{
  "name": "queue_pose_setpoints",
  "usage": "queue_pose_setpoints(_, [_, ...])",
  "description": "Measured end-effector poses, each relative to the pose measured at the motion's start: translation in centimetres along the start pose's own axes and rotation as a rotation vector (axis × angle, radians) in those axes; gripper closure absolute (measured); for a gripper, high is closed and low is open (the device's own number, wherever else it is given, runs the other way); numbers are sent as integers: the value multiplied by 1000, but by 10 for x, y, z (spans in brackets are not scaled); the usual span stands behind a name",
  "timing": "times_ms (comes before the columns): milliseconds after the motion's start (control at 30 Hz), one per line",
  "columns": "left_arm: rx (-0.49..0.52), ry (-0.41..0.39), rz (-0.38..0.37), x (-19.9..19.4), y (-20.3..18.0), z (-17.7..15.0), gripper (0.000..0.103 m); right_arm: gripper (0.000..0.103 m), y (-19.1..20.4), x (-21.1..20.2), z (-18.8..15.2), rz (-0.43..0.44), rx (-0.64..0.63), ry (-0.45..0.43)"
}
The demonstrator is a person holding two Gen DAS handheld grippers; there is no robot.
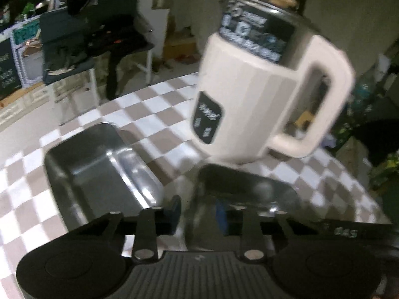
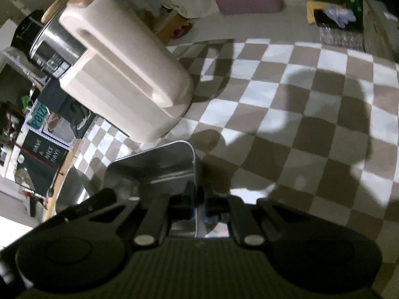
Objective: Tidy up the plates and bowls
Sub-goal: 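Close the left gripper on a steel tray rim while the right gripper grasps another tray, then carry both steel trays with both grippers toward the stacked bowls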
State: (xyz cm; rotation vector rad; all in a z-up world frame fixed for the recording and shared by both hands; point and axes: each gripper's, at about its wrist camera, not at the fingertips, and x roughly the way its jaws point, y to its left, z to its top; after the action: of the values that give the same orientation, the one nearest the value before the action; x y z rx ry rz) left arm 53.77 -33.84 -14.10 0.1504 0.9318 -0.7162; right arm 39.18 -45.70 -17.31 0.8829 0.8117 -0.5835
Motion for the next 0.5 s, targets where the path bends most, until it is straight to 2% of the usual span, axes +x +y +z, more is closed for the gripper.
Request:
queue_pose_setpoints(100, [-21, 15, 1, 3, 7, -3, 79, 95, -2, -3, 0, 12, 0, 13])
queue_pose_setpoints(167, [-20, 22, -13, 5, 6, -6, 85, 95, -3, -4, 0, 19, -2, 19])
queue_pose_setpoints(267, [-17, 14, -9, 5, 2, -8, 86, 96, -4, -4, 0, 21, -3, 25])
queue_pose_setpoints(367, [-33, -4, -29, -4, 2, -9, 87, 97, -4, -6, 1, 11, -18, 38])
queue_pose_setpoints(500, [-58, -47, -39, -29, 2, -12, 87, 97, -3, -13, 2, 60, -75, 83])
